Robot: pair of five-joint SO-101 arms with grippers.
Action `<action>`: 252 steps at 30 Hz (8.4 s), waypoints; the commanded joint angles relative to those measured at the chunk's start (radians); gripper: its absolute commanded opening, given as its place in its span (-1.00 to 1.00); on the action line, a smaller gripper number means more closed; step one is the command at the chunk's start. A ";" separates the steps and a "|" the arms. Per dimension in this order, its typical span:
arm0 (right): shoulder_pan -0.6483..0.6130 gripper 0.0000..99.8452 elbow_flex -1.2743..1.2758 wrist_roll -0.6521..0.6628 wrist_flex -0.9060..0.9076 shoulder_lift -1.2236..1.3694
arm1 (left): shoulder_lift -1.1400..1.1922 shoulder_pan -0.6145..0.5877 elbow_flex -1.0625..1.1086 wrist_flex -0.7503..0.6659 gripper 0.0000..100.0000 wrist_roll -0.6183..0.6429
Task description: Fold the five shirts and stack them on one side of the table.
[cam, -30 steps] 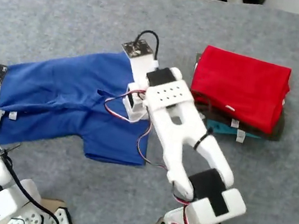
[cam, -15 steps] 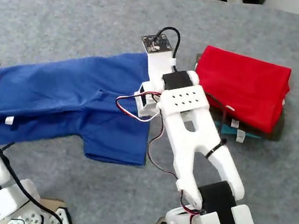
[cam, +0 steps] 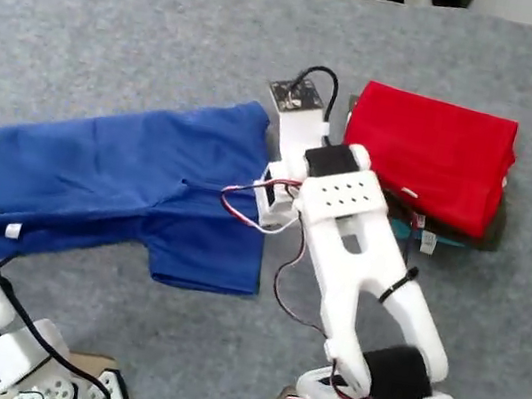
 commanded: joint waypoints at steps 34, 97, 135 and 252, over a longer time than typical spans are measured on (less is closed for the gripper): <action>-0.095 -0.85 0.111 -0.006 0.002 -0.048 | -0.040 -0.054 -0.031 0.054 -0.76 -0.029; -0.295 -0.97 -0.176 0.018 -0.080 0.113 | 0.342 0.150 -0.746 0.503 -0.94 0.413; -0.390 -0.97 0.139 0.009 -0.295 0.228 | 0.353 0.148 -0.745 0.503 -0.94 0.417; -0.008 -0.97 -1.210 -0.005 0.264 0.931 | 0.245 0.173 -0.414 0.649 -0.94 0.262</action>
